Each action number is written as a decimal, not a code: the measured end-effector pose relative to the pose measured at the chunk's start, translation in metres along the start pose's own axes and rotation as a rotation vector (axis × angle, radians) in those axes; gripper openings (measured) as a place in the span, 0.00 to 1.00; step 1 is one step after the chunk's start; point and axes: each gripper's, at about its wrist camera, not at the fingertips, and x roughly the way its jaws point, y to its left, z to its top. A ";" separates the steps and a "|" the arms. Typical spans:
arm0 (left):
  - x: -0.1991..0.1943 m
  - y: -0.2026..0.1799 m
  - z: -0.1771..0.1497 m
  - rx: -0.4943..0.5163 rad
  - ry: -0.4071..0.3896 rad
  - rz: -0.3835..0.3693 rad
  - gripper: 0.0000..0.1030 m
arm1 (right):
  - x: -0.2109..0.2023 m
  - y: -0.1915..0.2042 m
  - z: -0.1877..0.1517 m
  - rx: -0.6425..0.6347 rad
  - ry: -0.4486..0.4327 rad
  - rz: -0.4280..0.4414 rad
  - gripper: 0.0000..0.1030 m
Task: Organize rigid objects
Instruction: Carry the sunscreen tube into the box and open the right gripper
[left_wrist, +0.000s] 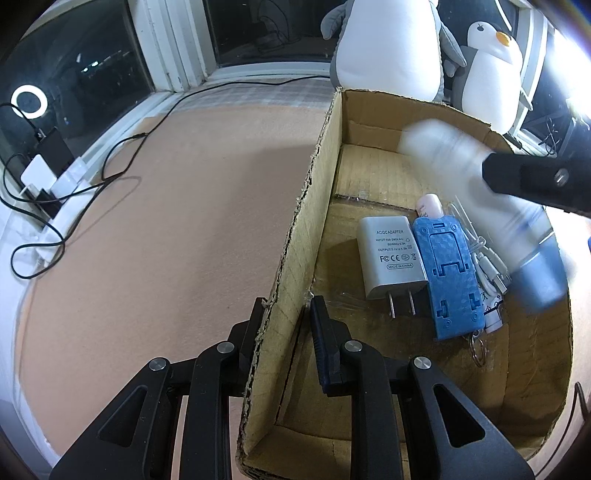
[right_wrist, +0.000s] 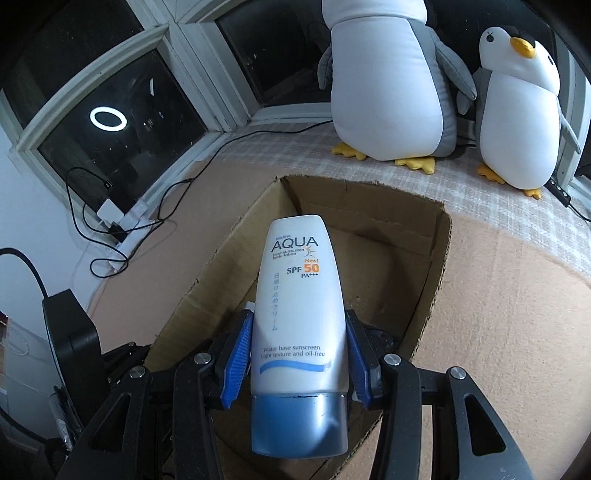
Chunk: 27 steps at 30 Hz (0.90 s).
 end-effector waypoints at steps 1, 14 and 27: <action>0.000 0.000 0.000 0.001 0.001 0.001 0.20 | -0.001 0.000 0.001 0.004 -0.003 0.011 0.57; 0.000 0.000 0.000 0.001 0.001 0.003 0.20 | -0.013 -0.004 0.004 0.002 -0.035 0.004 0.62; 0.000 0.000 0.000 0.002 0.001 0.004 0.20 | -0.043 -0.034 0.000 0.015 -0.087 -0.057 0.62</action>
